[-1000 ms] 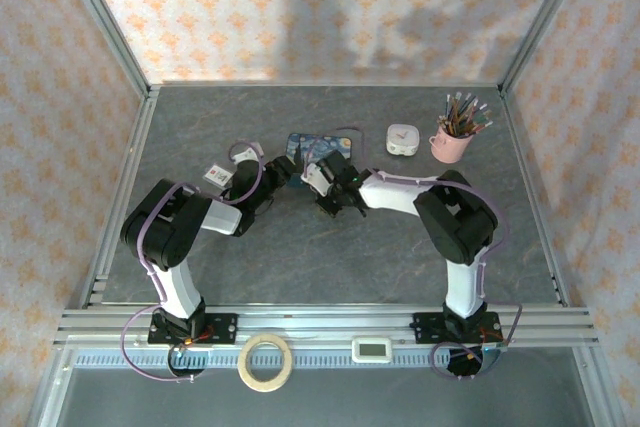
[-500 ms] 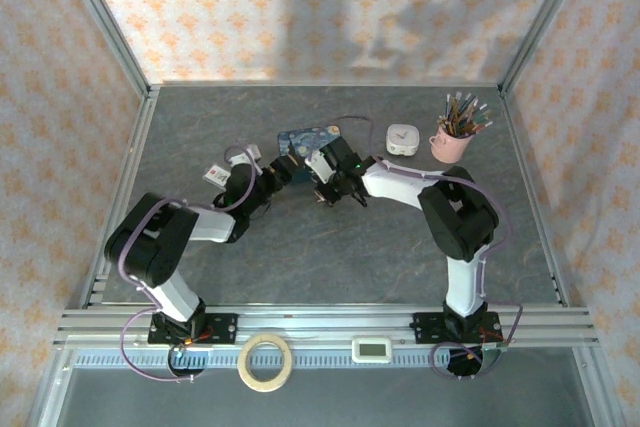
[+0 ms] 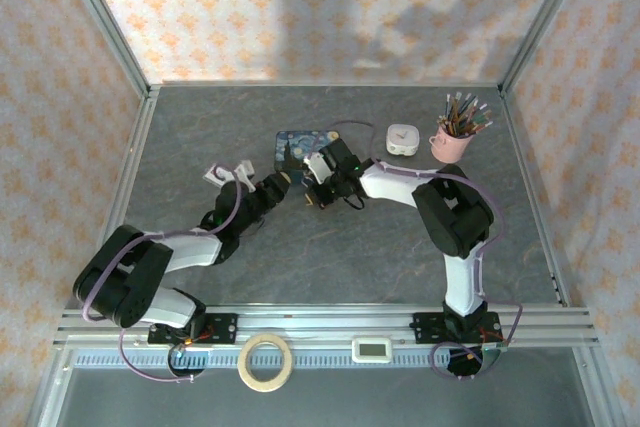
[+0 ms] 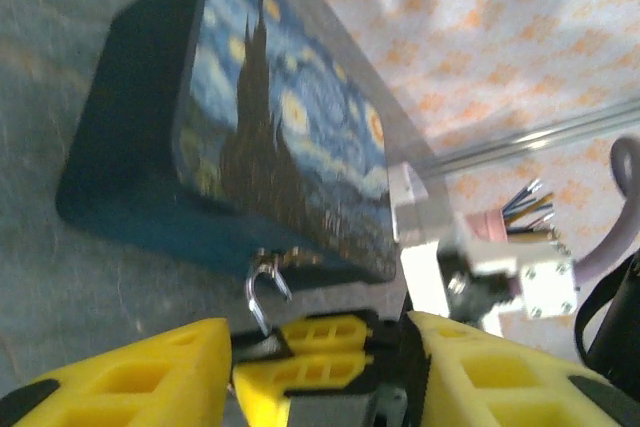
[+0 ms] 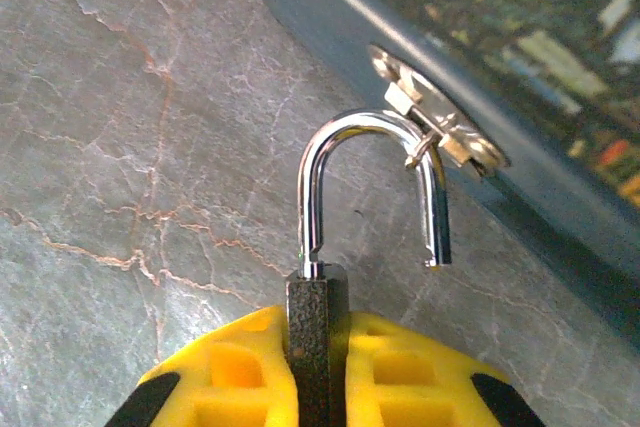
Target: Unlock a padlock with a key
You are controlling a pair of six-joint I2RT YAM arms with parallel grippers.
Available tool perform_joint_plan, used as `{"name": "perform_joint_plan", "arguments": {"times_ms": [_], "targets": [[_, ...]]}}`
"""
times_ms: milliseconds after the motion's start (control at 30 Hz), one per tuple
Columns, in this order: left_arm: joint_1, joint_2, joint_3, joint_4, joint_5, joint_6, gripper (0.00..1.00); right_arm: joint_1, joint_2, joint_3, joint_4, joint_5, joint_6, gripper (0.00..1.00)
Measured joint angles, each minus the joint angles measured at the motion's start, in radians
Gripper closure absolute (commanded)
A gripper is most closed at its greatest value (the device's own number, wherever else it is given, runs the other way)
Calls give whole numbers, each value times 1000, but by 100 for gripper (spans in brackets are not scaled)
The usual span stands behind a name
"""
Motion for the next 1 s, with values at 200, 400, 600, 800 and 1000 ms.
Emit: {"name": "perform_joint_plan", "arguments": {"times_ms": [200, 400, 600, 800, 1000], "targets": [[-50, 192, 13, 136, -33, -61, 66, 0, 0, -23, 34, -29, 37, 100], [-52, 350, 64, 236, -51, -117, 67, 0, 0, -44, 63, -53, 65, 100], [-59, 432, 92, 347, -60, -163, 68, 0, 0, -63, 100, -77, 84, 100], [-66, 529, 114, 431, -53, -202, 78, 0, -1, -82, 129, -98, 100, 100], [-70, 543, 117, 481, -54, -219, 100, -5, -17, -100, 166, -111, 126, 100]]}}
